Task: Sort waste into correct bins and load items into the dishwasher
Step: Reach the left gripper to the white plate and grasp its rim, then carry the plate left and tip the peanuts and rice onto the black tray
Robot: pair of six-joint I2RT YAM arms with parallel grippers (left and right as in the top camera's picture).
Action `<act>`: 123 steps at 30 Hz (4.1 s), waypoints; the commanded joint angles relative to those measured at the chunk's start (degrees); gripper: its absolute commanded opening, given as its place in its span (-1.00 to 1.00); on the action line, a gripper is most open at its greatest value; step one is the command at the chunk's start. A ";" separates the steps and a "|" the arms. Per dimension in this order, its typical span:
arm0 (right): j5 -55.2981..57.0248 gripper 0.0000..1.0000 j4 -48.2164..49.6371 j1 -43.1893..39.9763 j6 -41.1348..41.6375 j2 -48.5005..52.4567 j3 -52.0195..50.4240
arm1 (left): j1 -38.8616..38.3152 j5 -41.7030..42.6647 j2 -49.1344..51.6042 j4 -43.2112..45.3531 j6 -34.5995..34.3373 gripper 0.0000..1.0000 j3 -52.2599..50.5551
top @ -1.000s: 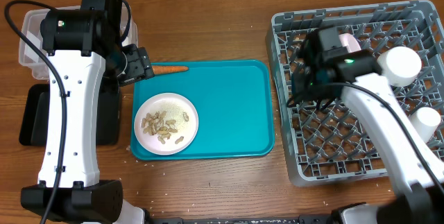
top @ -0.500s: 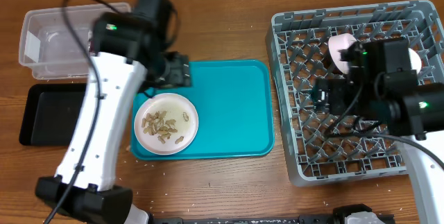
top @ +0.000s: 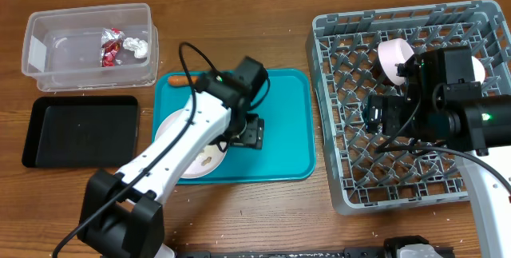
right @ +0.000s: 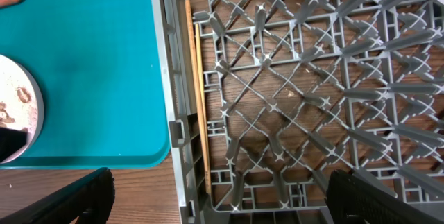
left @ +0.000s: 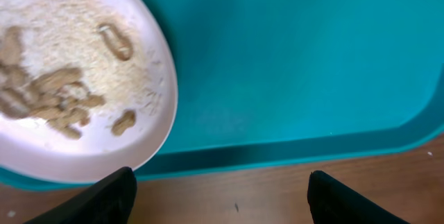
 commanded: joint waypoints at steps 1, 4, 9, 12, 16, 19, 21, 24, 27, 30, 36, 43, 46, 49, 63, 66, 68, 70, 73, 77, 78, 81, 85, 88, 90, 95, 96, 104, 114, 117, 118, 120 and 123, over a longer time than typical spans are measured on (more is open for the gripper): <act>0.09 1.00 0.46 -0.20 0.20 0.00 -0.17 | -0.37 -0.04 0.07 3.72 -0.72 0.61 -4.39; 0.09 1.00 0.48 -0.20 0.20 0.00 -0.17 | -0.35 -0.68 0.07 7.50 -0.50 0.61 -7.23; 0.09 1.00 0.74 -0.20 0.20 0.00 -0.17 | -0.35 -1.60 0.09 11.69 -0.50 0.63 -10.40; 0.09 1.00 0.90 -0.20 0.22 0.00 -0.17 | -0.35 -1.75 0.09 13.70 -0.52 0.63 -11.98; 0.09 1.00 0.90 -0.20 0.20 0.00 -0.17 | -0.35 -1.99 0.09 16.22 -0.52 0.64 -13.55; 0.09 1.00 0.90 -0.20 0.20 0.00 -0.17 | -0.35 -1.97 0.09 18.21 -0.52 0.67 -14.27; 0.09 1.00 0.87 -0.20 0.22 0.00 -0.17 | -0.35 -1.99 0.26 19.69 -0.52 0.68 -14.99; 0.09 1.00 0.85 -0.20 0.22 0.00 -0.17 | -0.33 -2.51 1.03 21.14 -0.52 0.68 -15.87; 0.09 1.00 0.87 -0.20 0.22 0.00 -0.17 | -0.35 -4.20 2.45 21.42 -0.52 0.68 -15.98; 0.09 1.00 0.87 -0.20 0.22 0.00 -0.17 | -0.35 -4.31 4.72 21.84 -0.52 0.67 -15.98; 0.09 1.00 0.85 -0.20 0.22 0.00 -0.17 | -0.35 -4.00 9.40 21.75 -0.48 0.55 -15.98; 0.07 1.00 0.85 -0.20 0.22 0.00 -0.17 | -0.24 -4.11 11.15 21.07 0.26 0.35 -15.98; 0.07 1.00 0.83 -0.20 0.22 0.00 -0.17 | -0.24 -4.11 11.15 21.07 2.71 0.11 -15.98; 0.07 1.00 0.83 -0.20 0.22 0.00 -0.17 | -0.24 -4.20 11.15 21.07 4.33 -0.23 -15.96; 0.07 1.00 0.83 -0.20 0.22 0.00 -0.17 | 0.13 -8.00 11.13 20.33 4.90 -0.92 -14.69; 0.07 1.00 0.83 -0.20 0.22 0.02 -0.17 | 0.13 -9.16 11.13 18.97 4.87 -0.92 -13.27; 0.07 1.00 0.83 -0.20 0.22 0.00 -0.17 | 0.13 -10.23 11.13 17.75 4.90 -0.92 -12.02; 0.07 1.00 0.85 -0.20 0.22 0.00 -0.17 | 0.13 -11.08 11.13 16.41 4.87 -0.92 -10.78; 0.07 1.00 0.85 -0.20 0.22 0.00 -0.17 | 0.13 -12.55 11.13 13.75 4.87 -0.92 -8.44; 0.07 1.00 0.87 -0.20 0.22 0.00 -0.17 | 0.13 -13.57 11.13 9.33 4.85 -0.92 -4.63; 0.07 1.00 0.87 -0.20 0.22 0.00 -0.17 | 0.13 -13.60 11.13 8.20 4.85 -0.92 -3.67; 0.07 1.00 0.83 -0.20 0.22 0.00 -0.17 | 0.13 -15.52 11.13 4.42 2.56 -0.92 -1.03; 0.07 1.00 0.85 -0.20 0.22 0.00 -0.17 | 0.13 -17.90 11.13 0.74 1.38 -0.92 1.88; 0.07 1.00 0.81 -0.20 0.22 0.00 -0.17 | 0.13 -18.51 11.13 -2.43 1.31 -0.92 4.57; 0.07 1.00 0.63 -0.20 0.22 0.00 -0.17 | 0.13 -19.63 11.13 -3.82 0.55 -0.92 5.88; 0.07 1.00 0.61 -0.20 0.22 0.00 -0.17 | 0.72 -20.35 11.10 -7.10 -0.81 -0.92 8.81; 0.07 1.00 0.59 -0.20 0.22 0.00 -0.17 | 1.01 -20.39 11.10 -8.07 -0.81 -0.92 9.81; 0.09 1.00 0.26 -0.20 0.22 0.00 -0.17 | 6.80 -20.11 10.60 -11.89 -0.68 -0.92 14.40; 0.09 1.00 0.28 -0.20 0.20 0.00 -0.17 | 19.87 -11.82 9.99 -11.17 6.84 -0.92 14.45; 0.09 1.00 0.33 -0.20 0.22 0.00 -0.17 | 23.87 -8.50 9.86 -10.27 10.91 -0.92 14.45; 0.09 1.00 0.35 -0.20 0.22 0.00 -0.17 | 25.14 -7.26 9.77 -9.97 12.02 -0.92 14.45; 0.09 1.00 0.46 -0.20 0.22 0.00 -0.17 | 27.96 -4.55 9.64 -9.44 13.99 -0.91 14.47; 0.09 1.00 0.46 -0.20 0.20 0.00 -0.17 | 32.15 0.63 9.40 -8.85 17.64 -0.92 14.51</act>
